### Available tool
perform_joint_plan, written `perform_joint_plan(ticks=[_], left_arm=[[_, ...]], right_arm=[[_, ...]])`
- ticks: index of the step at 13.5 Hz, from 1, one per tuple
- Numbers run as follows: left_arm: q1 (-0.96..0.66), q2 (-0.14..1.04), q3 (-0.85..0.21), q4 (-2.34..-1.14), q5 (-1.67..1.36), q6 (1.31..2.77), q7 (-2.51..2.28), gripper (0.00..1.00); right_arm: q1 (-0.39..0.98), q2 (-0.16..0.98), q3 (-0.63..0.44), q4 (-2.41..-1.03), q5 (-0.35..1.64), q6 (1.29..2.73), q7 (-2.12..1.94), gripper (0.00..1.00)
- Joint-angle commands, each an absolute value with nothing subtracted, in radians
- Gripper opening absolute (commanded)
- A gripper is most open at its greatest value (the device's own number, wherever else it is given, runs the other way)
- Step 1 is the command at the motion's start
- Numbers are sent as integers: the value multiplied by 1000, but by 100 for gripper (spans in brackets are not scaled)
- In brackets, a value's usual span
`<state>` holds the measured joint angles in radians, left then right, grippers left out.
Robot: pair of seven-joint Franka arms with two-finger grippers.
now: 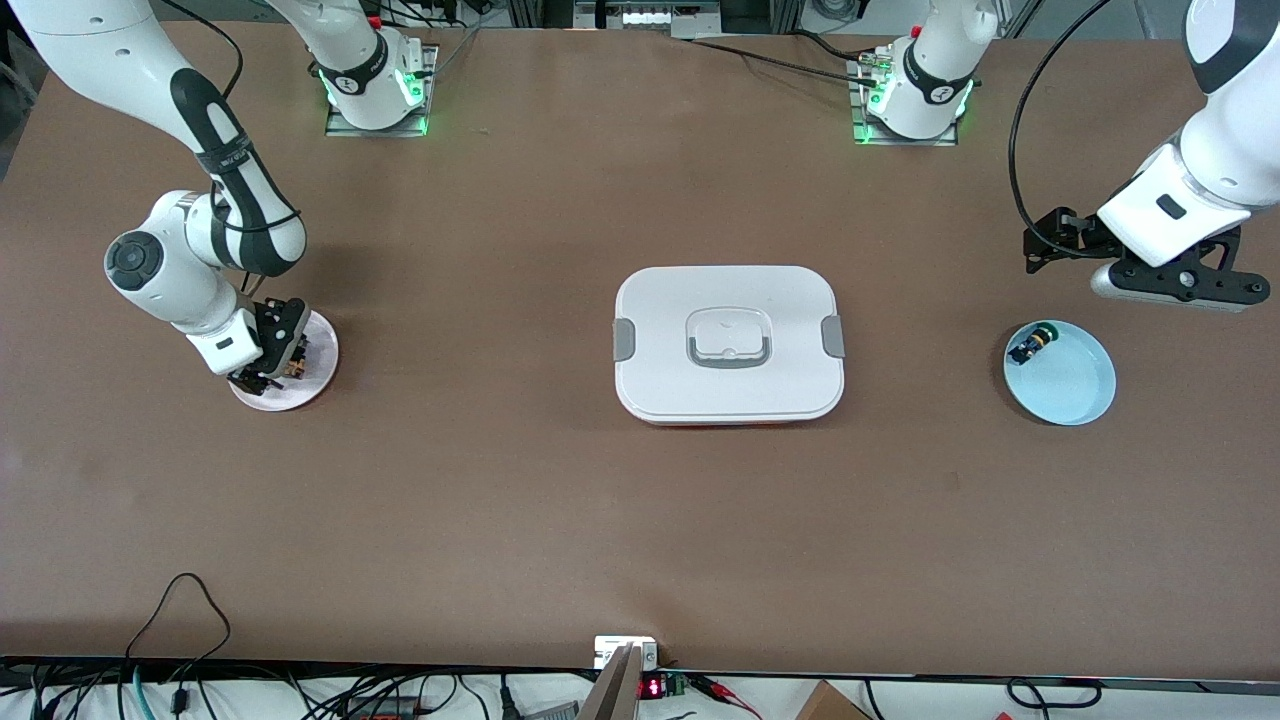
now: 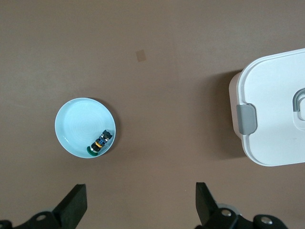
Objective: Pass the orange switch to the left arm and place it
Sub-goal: 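Lower the right gripper and close it on the orange switch, then lift the orange switch off the plate with the right gripper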
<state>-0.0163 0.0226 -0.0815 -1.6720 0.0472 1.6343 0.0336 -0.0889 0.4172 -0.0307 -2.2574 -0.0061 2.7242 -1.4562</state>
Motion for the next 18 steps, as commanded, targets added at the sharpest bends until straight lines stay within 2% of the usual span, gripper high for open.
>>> perform_joint_plan(ticks=[1, 4, 6, 10, 13, 18], left_arm=[[-14, 38, -80, -1641, 35, 1618, 58, 100], [-14, 38, -81, -1641, 35, 1618, 58, 100], [-14, 38, -80, -1641, 35, 1618, 58, 100], [-14, 38, -81, -1641, 35, 1618, 58, 100], [-14, 38, -80, -1641, 35, 1618, 58, 100], [-14, 38, -80, -1641, 35, 1617, 58, 100]], right_arm=[[-94, 420, -29, -2273, -6, 2750, -1459, 100], [-92, 422, -29, -2276, -6, 2747, -1457, 100], [-92, 422, -29, -2276, -6, 2747, -1463, 92], [-92, 420, -29, -2276, -8, 2746, -1473, 70], [-92, 414, -29, -2275, -8, 2746, -1485, 45], [-92, 408, -28, -2270, -8, 2743, -1497, 24]])
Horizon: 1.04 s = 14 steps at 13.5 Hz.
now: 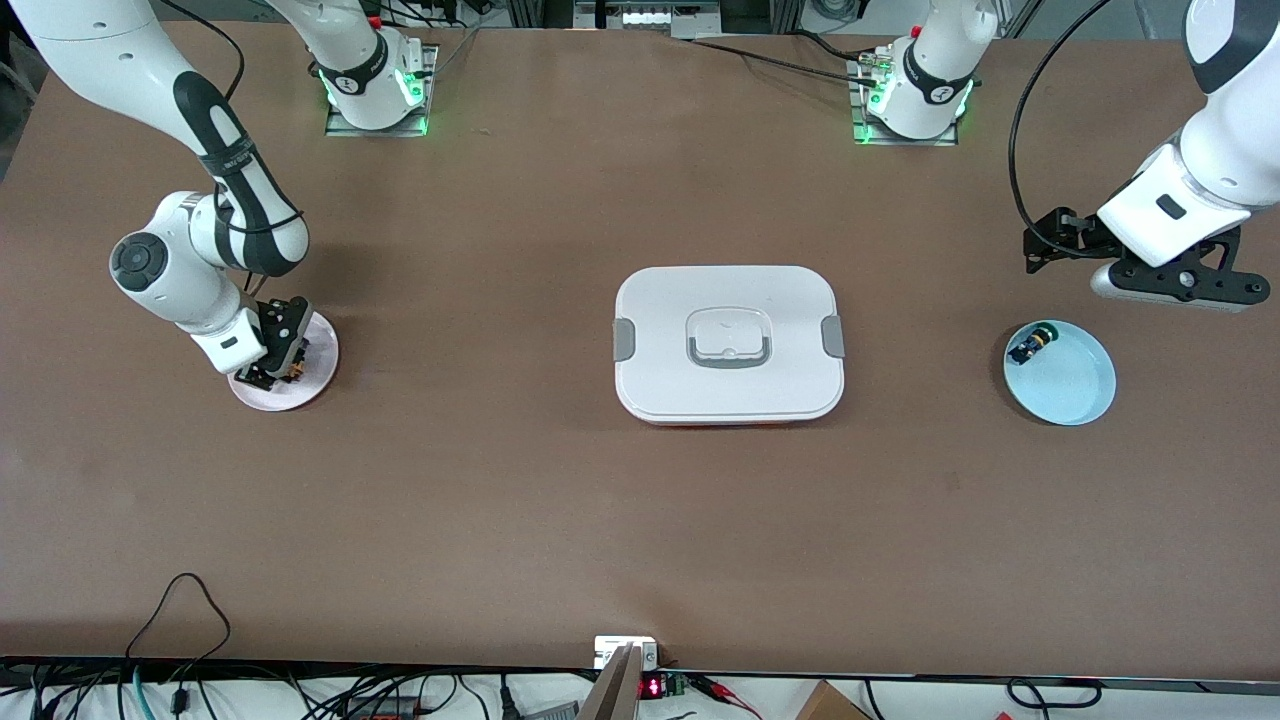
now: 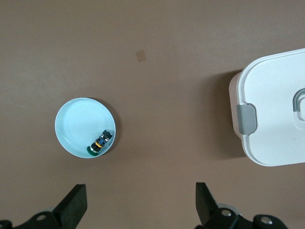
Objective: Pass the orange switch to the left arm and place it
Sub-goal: 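Lift the orange switch off the plate with the right gripper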
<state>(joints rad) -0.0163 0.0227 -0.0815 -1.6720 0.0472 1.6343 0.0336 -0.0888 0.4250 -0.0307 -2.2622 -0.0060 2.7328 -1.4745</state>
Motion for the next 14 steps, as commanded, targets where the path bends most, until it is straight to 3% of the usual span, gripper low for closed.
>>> perform_joint_plan(ticks=[1, 4, 7, 10, 14], left_arm=[[-14, 38, -80, -1641, 35, 1617, 58, 100], [-14, 38, -80, -1641, 35, 1617, 58, 100], [-14, 38, -80, -1641, 35, 1617, 58, 100], [-12, 38, -81, -1641, 34, 1615, 58, 100], [-8, 38, -80, -1641, 29, 1614, 54, 100]], right_arm=[[-89, 403, -28, -2269, -8, 2738, -1502, 22], [-74, 377, -25, -2241, -6, 2666, -1503, 15], [-66, 365, 8, -2151, -3, 2501, -1494, 14], [-66, 368, 64, -2045, 9, 2326, -1491, 14], [-69, 365, 176, -2010, 148, 2237, -1499, 14]])
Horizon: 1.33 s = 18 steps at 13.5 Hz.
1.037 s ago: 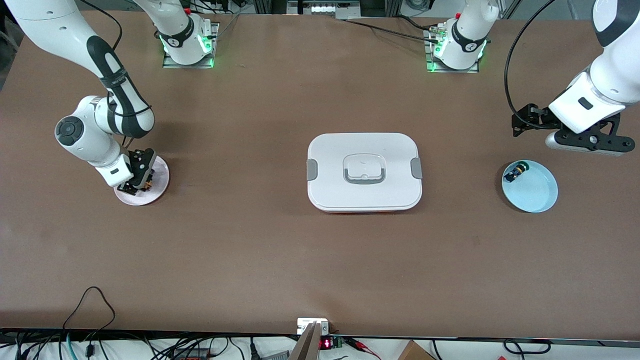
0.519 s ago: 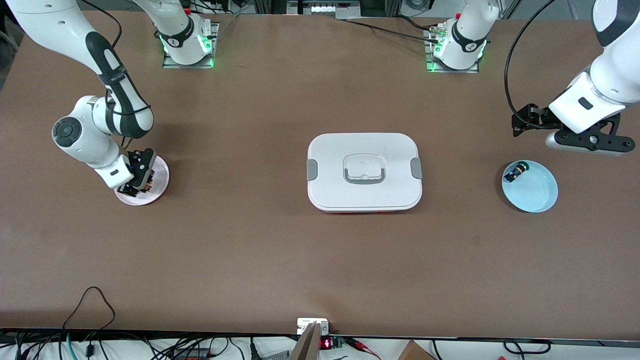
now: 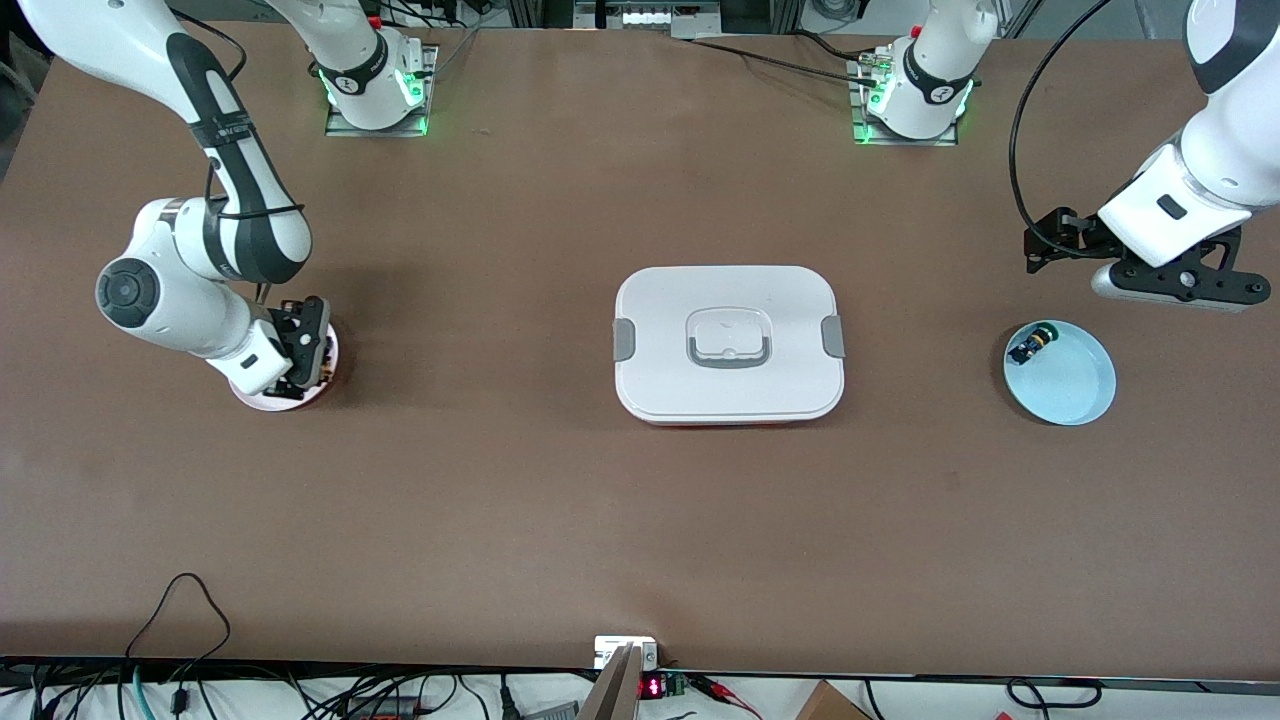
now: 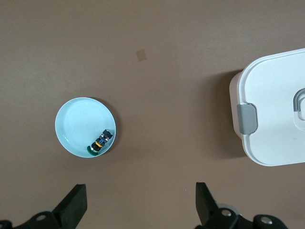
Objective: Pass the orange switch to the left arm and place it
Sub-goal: 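Lift the orange switch off the plate with the right gripper, then carry the switch over the box while the left gripper approaches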
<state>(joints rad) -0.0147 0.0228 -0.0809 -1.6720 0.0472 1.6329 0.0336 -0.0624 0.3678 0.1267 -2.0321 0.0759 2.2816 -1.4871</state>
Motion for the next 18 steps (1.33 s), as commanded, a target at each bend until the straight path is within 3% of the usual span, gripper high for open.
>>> perform_joint_plan(ticks=[1, 4, 8, 18], left_arm=[[-6, 38, -80, -1641, 26, 1614, 52, 100], [-6, 38, -80, -1641, 23, 1614, 51, 100], [-6, 48, -80, -1641, -18, 1594, 54, 100], [24, 89, -69, -1644, -319, 1428, 55, 100]], right_arm=[[-68, 373, 211, -1979, 181, 2199, -1500, 14], [-66, 405, 291, -1908, 337, 2125, -1483, 15], [12, 463, 318, -1833, 527, 2054, -1480, 13], [262, 502, 324, -1637, 1334, 2143, -1474, 12]])
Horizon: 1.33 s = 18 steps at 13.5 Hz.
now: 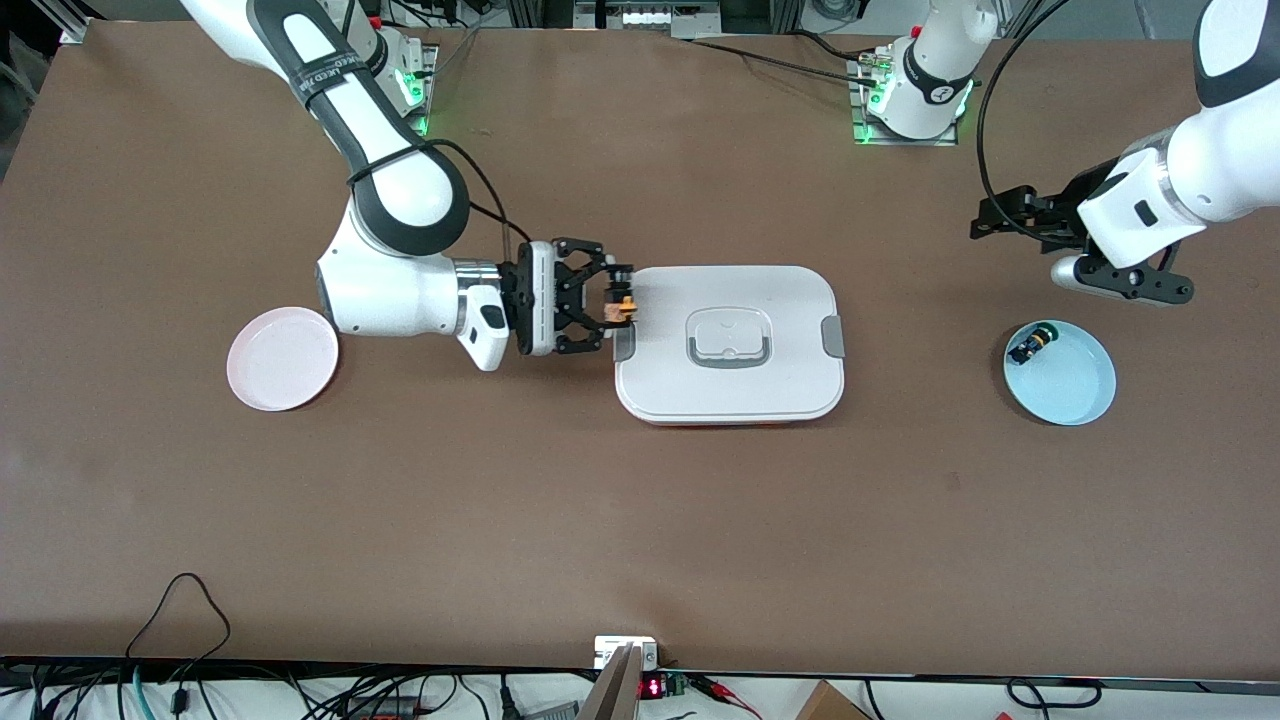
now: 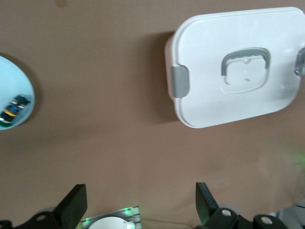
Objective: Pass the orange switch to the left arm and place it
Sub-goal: 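Carry the switch over the box while the left gripper approaches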
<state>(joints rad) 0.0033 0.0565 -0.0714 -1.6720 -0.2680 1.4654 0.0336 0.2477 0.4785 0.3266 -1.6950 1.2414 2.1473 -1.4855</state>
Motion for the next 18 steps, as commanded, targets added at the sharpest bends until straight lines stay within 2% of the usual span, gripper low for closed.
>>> perform_joint_plan(ticks=[1, 3, 6, 11, 18], left_arm=[[34, 100, -71, -1649, -375, 1399, 57, 100], [69, 103, -69, -1657, -538, 1326, 61, 100], [75, 101, -69, -1666, -730, 1331, 86, 100], [72, 42, -104, -1848, -1055, 1558, 150, 100], [61, 35, -118, -2063, -1420, 1689, 149, 100]], right_arm=[[282, 512, 322, -1612, 1401, 2143, -1477, 12], [322, 534, 322, -1574, 1478, 2151, -1477, 12], [389, 540, 322, -1528, 1564, 2256, -1470, 12], [475, 563, 322, -1444, 1647, 2359, -1439, 12], [479, 574, 324, -1425, 1651, 2376, -1440, 12]])
